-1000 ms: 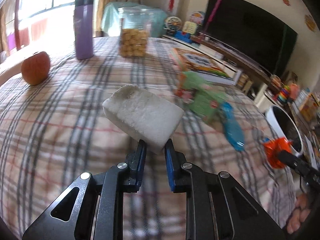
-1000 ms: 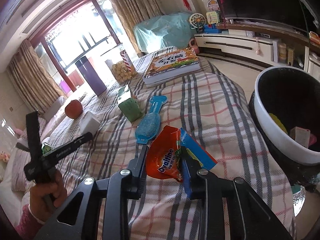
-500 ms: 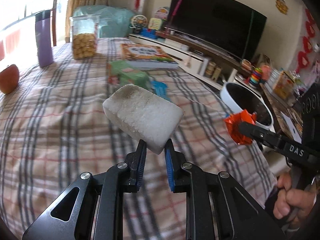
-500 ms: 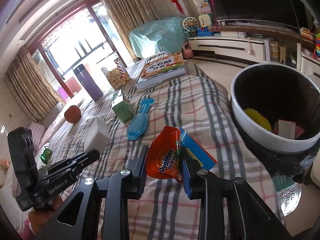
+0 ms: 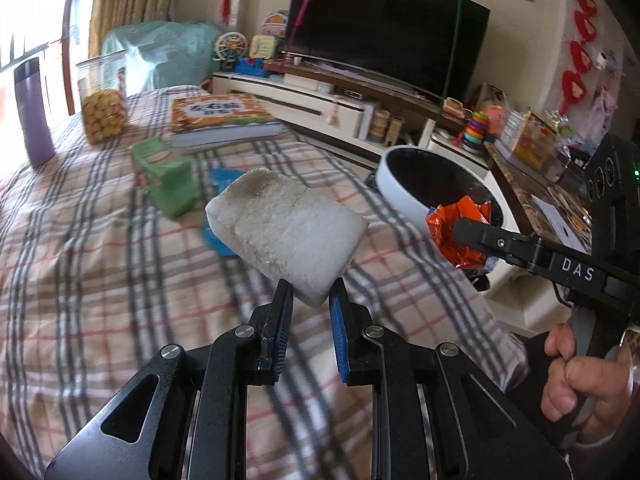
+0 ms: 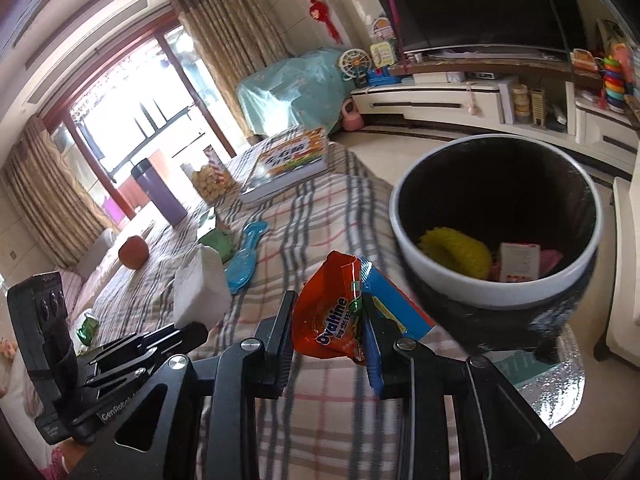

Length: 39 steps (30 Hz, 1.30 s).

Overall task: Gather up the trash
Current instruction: 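Carry the foam block and Ovaltine bag over the bin and open both tools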

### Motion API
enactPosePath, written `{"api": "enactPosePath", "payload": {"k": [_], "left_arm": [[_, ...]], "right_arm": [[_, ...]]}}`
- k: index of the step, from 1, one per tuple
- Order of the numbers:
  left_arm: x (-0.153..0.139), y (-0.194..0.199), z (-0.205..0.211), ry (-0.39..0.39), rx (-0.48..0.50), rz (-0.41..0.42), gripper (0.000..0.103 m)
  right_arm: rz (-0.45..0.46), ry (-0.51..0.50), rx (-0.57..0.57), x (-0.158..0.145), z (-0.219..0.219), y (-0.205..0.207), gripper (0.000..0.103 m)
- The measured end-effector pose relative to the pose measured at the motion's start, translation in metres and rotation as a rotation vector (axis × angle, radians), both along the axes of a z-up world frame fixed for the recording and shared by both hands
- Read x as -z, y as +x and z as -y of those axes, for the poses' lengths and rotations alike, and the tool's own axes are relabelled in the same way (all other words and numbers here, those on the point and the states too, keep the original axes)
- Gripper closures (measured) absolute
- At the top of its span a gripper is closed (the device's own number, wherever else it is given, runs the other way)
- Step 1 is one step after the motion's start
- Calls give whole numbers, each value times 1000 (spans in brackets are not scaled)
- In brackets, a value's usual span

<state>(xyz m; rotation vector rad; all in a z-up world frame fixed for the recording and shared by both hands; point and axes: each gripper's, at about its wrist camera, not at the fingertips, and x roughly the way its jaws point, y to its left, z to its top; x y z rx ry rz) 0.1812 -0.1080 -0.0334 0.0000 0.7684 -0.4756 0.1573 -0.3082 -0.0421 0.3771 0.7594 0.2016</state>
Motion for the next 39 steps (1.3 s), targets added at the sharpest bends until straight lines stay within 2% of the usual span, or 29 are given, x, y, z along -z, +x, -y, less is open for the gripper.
{"api": "enactPosePath", "payload": {"k": [26, 39], "left_arm": [[-17, 9, 104, 52, 192, 35, 86], [-19, 26, 144, 89, 240, 48, 86]], "right_arm": [[18, 25, 135, -14, 85, 7, 73], [-2, 46, 163, -11, 113, 25, 73]]}}
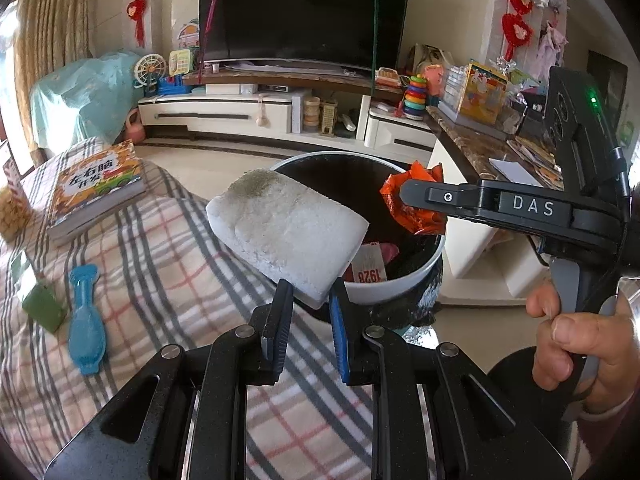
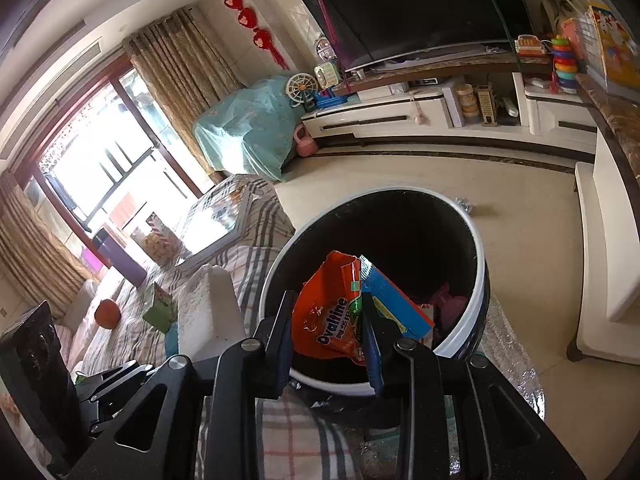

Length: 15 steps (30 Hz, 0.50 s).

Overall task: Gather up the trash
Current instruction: 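Carry the foam block and Ovaltine bag over the bin and open both tools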

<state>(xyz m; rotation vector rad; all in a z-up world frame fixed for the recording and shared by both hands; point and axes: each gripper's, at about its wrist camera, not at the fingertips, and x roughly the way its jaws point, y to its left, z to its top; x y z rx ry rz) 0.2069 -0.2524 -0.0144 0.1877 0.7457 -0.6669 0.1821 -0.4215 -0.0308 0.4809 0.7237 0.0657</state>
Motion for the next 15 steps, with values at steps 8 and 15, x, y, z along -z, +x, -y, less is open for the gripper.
{"api": "enactPosePath", "payload": {"k": [8, 15], "left_arm": [[1, 10, 15, 14, 20, 3, 86], [2, 21, 25, 18, 26, -9, 86]], "right_arm": [[-16, 6, 11, 5, 13, 11, 73], [-28, 8, 12, 8, 15, 22, 72]]}}
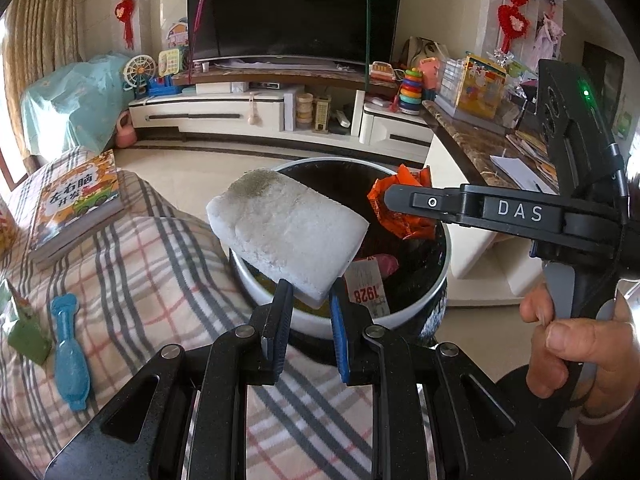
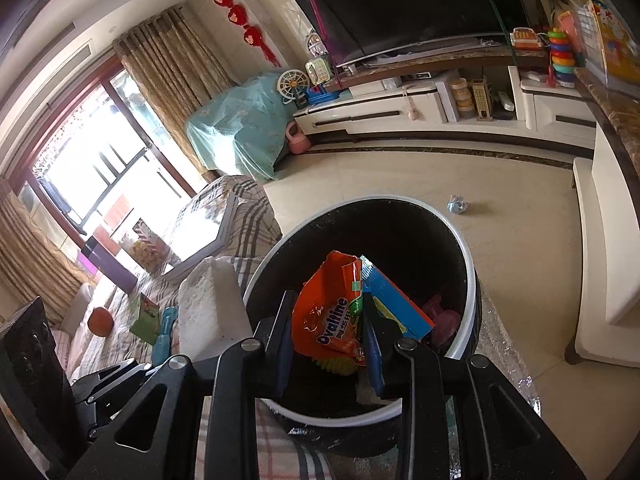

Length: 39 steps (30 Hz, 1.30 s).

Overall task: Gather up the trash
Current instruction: 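Carry the foam block and Ovaltine bag over the bin and open both tools, then move both tools back to the bed and grasp the green carton with the left tool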

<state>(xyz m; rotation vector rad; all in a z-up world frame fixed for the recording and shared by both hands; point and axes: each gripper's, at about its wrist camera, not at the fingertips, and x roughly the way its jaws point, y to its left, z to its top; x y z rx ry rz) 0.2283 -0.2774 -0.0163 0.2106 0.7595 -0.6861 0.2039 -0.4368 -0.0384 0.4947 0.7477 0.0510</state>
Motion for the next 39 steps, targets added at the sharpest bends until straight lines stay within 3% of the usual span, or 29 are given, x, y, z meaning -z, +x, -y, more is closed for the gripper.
{"api": "enactPosePath", "payload": {"k": [12, 17, 28, 32, 39], "left_arm": [[3, 13, 11, 12, 4, -25, 82], [5, 16, 9, 13, -9, -32, 79], [10, 3, -25, -31, -95, -54, 57], [13, -3, -43, -44, -135, -60, 54], [19, -14, -85, -69, -223, -73, 48]], "right_arm": [[-23, 40, 9, 8, 12, 15, 69], [-35, 52, 12, 11, 16, 17, 55], [-24, 66, 23, 9, 15, 6, 36], [-8, 68, 24, 7, 7, -2, 28], [5, 57, 8, 6, -18, -18, 22]]}}
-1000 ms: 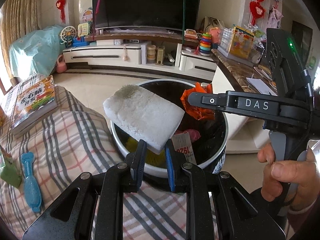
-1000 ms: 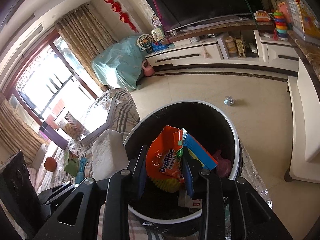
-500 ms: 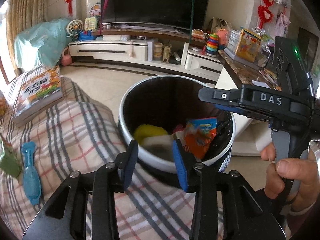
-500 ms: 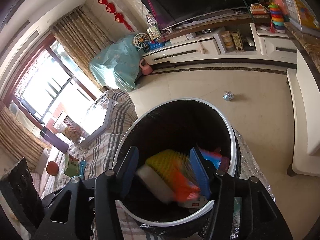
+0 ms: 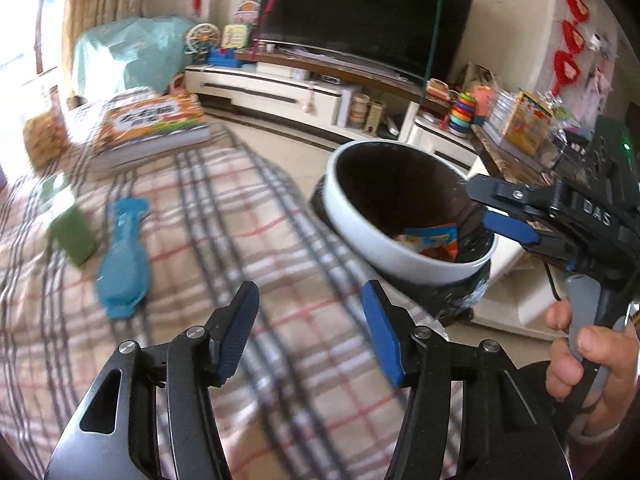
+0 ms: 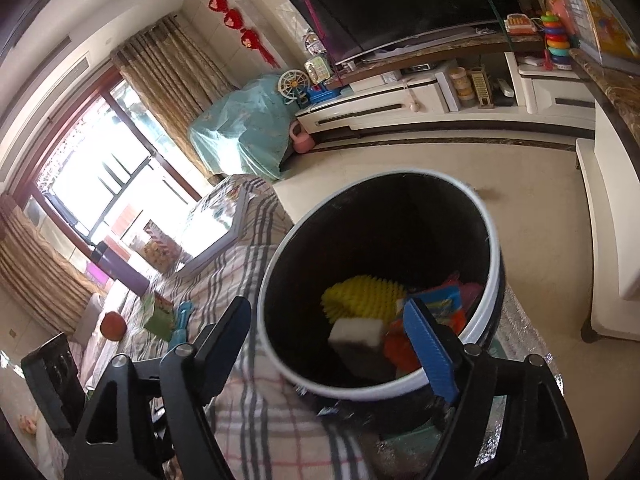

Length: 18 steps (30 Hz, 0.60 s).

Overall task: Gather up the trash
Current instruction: 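Move both tools back to the bed and grasp the green carton with the left tool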

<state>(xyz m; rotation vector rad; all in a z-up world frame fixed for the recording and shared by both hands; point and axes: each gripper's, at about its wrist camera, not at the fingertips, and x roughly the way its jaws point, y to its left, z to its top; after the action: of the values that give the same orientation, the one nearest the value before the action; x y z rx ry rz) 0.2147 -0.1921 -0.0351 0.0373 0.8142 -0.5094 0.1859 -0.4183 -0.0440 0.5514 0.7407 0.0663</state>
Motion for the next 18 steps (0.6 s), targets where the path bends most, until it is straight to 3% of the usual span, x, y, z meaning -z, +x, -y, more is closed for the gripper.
{"api": "enactPosePath", "payload": {"k": [18], "left_arm": [[13, -14, -104, -44, -210, -27, 42]], "right_arm": [[17, -37, -136, 2, -84, -15, 18]]}}
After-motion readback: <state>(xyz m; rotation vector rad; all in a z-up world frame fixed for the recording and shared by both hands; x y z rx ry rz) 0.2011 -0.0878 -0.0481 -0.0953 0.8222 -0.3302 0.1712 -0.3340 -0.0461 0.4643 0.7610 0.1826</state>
